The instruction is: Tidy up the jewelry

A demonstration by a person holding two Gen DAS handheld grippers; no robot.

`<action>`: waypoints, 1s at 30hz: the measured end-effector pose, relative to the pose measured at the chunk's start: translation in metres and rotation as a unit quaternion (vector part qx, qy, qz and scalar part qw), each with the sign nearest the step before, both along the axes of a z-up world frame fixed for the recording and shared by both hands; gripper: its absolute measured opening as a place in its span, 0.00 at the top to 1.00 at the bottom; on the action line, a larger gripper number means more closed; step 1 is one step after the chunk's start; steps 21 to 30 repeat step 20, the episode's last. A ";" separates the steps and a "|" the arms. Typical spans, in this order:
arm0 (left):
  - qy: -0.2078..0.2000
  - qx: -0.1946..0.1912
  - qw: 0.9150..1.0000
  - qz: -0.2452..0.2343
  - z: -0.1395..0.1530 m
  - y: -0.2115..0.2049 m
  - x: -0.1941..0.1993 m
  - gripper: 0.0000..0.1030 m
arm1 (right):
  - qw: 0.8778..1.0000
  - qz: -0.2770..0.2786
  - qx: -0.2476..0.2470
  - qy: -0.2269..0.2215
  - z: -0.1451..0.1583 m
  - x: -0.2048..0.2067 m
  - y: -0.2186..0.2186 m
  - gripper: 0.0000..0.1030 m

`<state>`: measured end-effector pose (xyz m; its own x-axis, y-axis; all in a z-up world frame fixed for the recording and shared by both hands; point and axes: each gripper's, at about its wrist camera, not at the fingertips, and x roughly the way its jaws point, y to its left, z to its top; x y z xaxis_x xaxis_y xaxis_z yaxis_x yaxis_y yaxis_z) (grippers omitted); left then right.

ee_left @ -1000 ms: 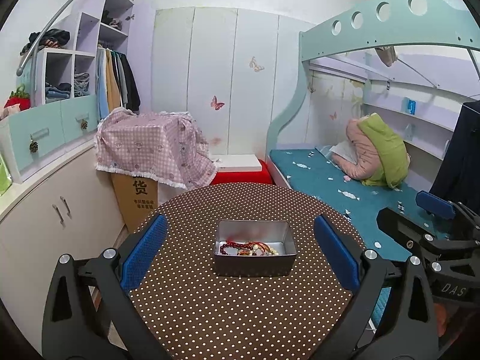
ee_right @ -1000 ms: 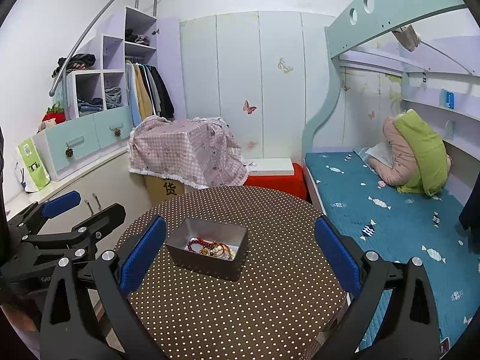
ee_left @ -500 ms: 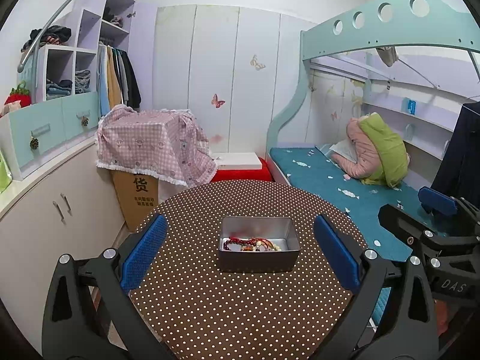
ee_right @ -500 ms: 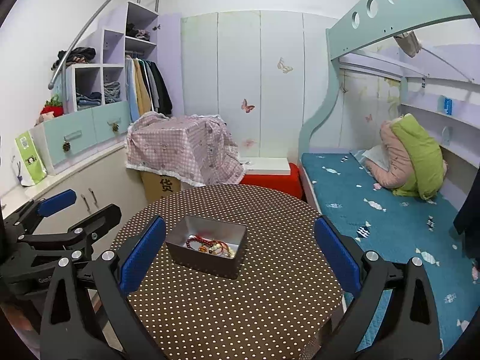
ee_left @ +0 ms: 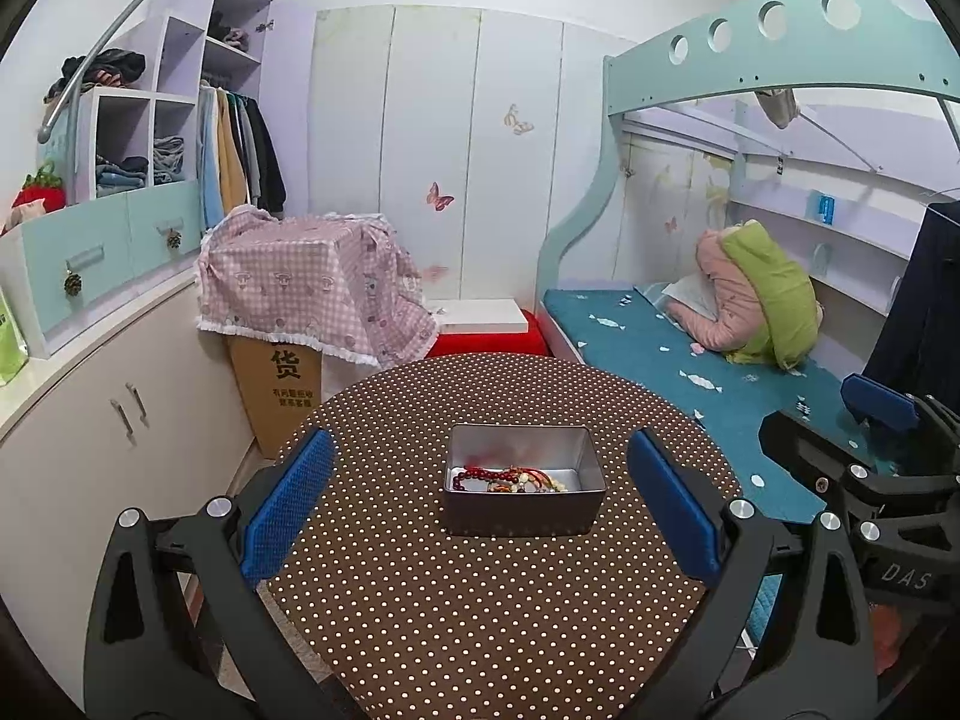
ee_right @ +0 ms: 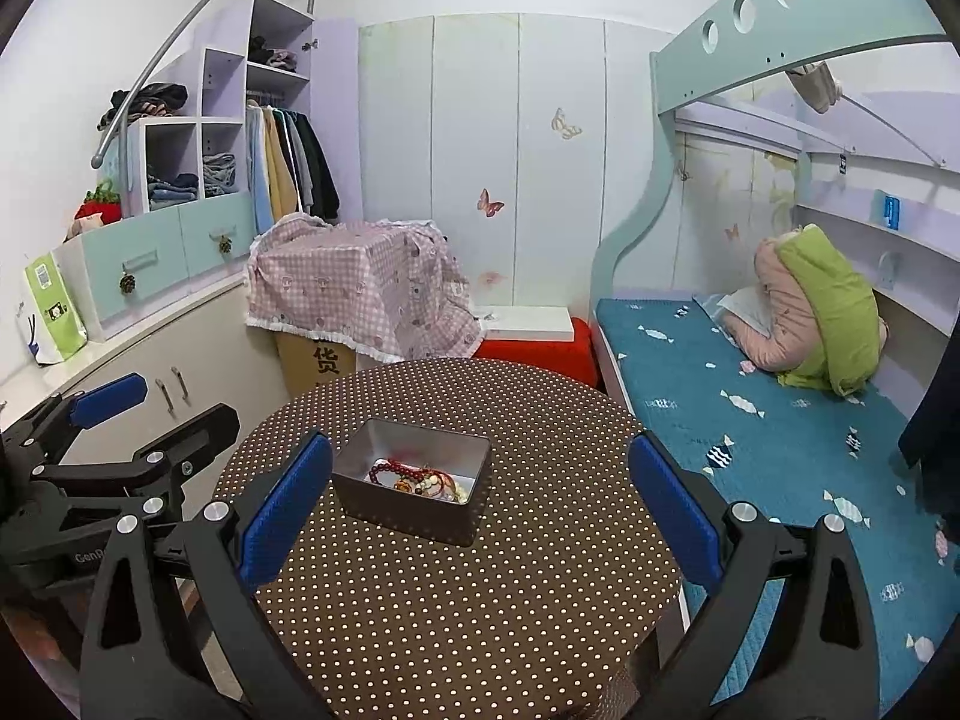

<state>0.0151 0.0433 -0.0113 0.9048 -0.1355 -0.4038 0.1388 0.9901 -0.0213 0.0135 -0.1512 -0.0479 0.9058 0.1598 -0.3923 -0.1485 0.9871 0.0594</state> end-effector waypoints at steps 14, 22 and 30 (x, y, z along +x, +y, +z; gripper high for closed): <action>-0.001 -0.007 1.000 -0.001 0.001 0.004 -0.002 0.05 | 1.000 0.000 -0.003 0.002 -0.001 -0.003 0.001 0.07; 0.005 0.009 1.000 0.003 -0.001 -0.001 0.001 0.05 | 1.000 -0.001 0.000 0.005 -0.003 -0.003 0.001 0.07; 0.005 0.009 1.000 0.003 -0.001 -0.001 0.001 0.05 | 1.000 -0.001 0.000 0.005 -0.003 -0.003 0.001 0.07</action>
